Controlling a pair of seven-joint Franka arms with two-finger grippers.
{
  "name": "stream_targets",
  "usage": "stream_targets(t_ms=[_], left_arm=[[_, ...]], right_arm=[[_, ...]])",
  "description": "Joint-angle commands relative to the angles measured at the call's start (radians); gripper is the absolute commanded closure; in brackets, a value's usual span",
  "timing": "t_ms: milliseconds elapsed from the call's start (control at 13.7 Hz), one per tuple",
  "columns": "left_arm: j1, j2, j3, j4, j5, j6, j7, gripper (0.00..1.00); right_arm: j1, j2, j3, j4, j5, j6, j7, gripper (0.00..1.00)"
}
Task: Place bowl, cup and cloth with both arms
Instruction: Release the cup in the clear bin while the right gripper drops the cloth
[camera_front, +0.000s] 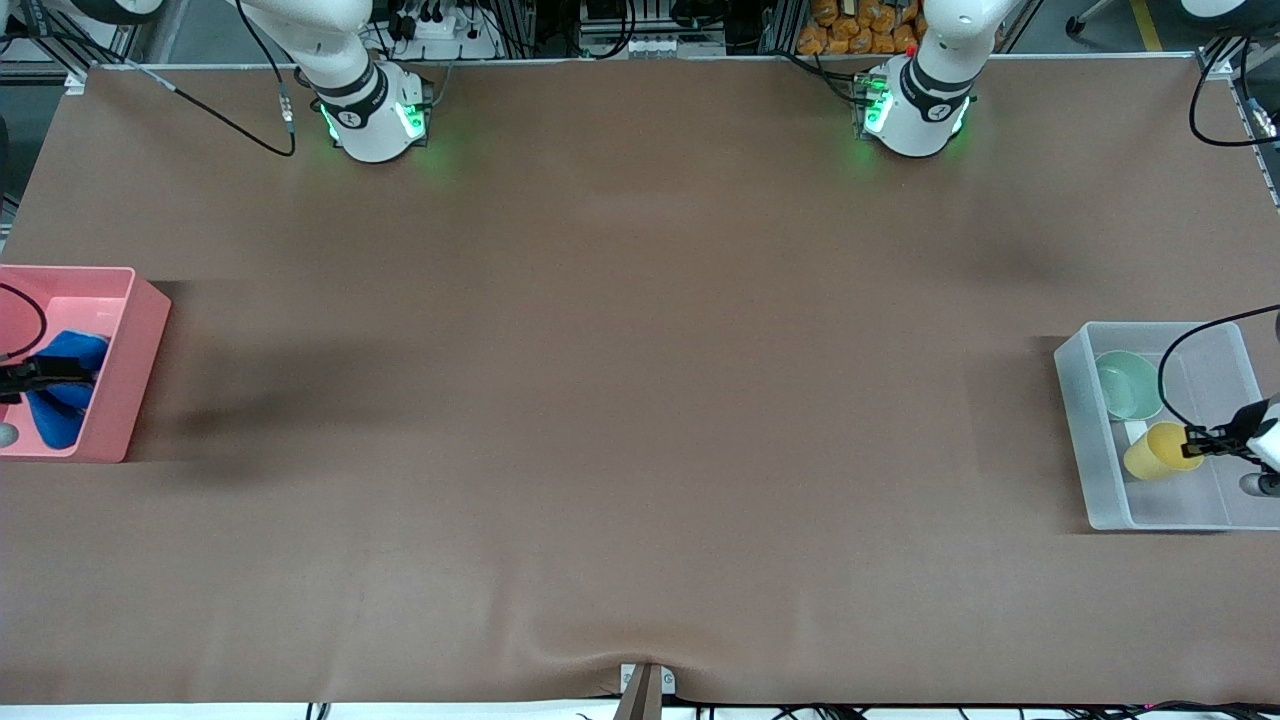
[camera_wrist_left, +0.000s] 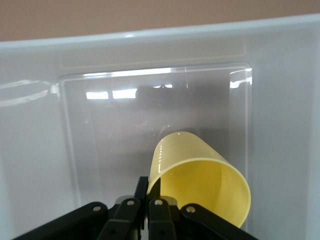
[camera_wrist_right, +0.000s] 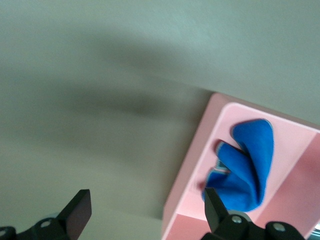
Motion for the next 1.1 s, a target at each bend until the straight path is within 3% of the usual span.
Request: stream_targets(t_ms=[0,146,220,293,366,585,805,1024], left_arm=[[-0.023,0.044,0.009,0.043,0.020,0.035,-0.004,1.00],[-0.025,0.047,0.009,0.043,0.020,0.036,-0.005,1.00],[-0.029,0.051,0.009,0.046,0.020,0.036,-0.004,0.91],[-0.044,0.055,0.010,0.049,0.021,0.037,-0.007,0.53],[-0.048,0.056,0.018,0.053,0.020,0.037,-0.007,0.28],[-0.048,0.050,0.026,0.055,0.020,0.037,-0.004,0.17],[-0.046,0.029,0.027,0.055,0.020,0.016,-0.001,0.17],[-0.045,-0.005,0.017,0.056,0.018,-0.070,-0.001,0.17]], right_arm=[[0.089,-0.094,-0.007,-0.077,0.026,-0.015,0.137,0.00],[0.163,-0.164,-0.005,-0.150,0.026,-0.011,0.256,0.00],[0.183,-0.190,-0.005,-0.170,0.028,-0.011,0.287,0.00],[0.203,-0.220,-0.005,-0.193,0.029,-0.014,0.311,0.00],[0.217,-0.258,-0.005,-0.220,0.041,-0.014,0.337,0.00],[0.252,-0.367,-0.005,-0.300,0.066,-0.017,0.432,0.00],[0.239,-0.439,-0.011,-0.320,0.149,-0.060,0.453,0.00],[0.238,-0.502,-0.011,-0.309,0.173,-0.124,0.561,0.00]])
